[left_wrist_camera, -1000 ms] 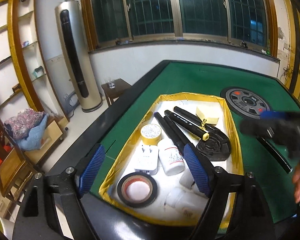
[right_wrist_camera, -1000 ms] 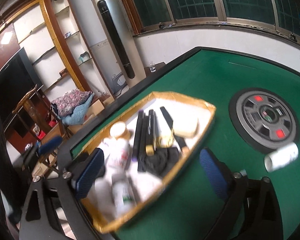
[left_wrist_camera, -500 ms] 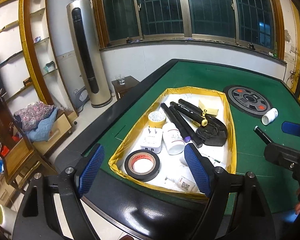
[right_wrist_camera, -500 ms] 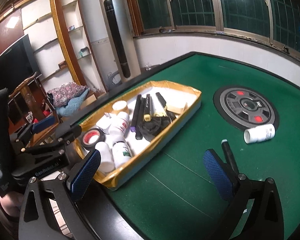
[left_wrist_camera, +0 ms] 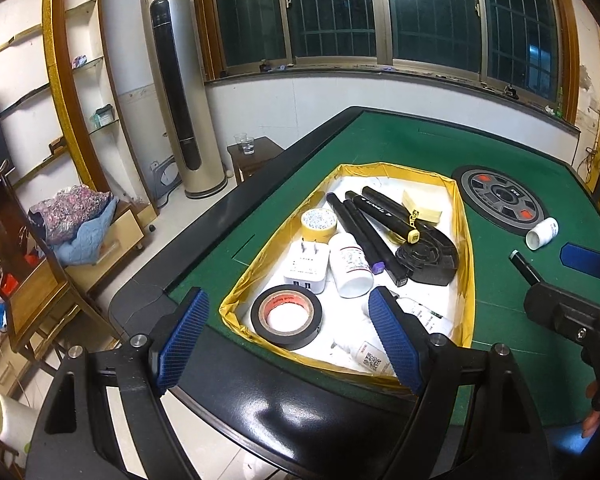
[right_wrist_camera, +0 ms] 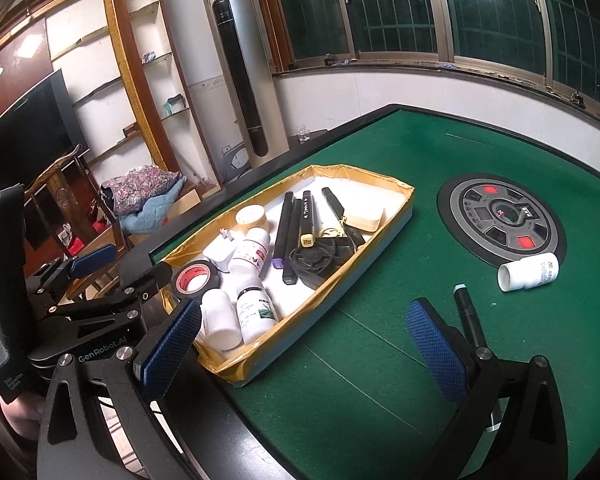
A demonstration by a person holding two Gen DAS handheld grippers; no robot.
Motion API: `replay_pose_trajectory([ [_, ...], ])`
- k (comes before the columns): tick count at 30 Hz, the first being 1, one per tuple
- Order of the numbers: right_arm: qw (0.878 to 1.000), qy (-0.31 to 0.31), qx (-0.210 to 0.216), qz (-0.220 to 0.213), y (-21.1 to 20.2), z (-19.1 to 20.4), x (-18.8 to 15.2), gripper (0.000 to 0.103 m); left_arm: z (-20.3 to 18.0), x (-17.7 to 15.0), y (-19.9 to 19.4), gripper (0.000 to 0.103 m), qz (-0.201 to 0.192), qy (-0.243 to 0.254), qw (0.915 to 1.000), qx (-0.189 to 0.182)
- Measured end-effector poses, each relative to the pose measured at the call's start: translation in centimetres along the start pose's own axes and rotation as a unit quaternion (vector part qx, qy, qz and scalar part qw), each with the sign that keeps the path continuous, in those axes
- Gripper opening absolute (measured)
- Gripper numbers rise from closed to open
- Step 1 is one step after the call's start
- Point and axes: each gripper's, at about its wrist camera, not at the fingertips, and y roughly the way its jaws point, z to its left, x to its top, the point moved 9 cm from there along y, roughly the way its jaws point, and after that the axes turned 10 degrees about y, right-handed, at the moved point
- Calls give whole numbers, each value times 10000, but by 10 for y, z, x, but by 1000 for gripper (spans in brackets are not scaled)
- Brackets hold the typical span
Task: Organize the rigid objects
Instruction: 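Withdraw both grippers up and away from the tray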
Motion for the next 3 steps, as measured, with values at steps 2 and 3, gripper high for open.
replay_pose_trajectory([
  [2,10000,-6,10,6,1,1,-1,101,0,0,0,83,-4,-6,10000,-6],
  [3,10000,-15,10,11,1,2,-1,101,0,0,0,83,8,-3,10000,-19],
])
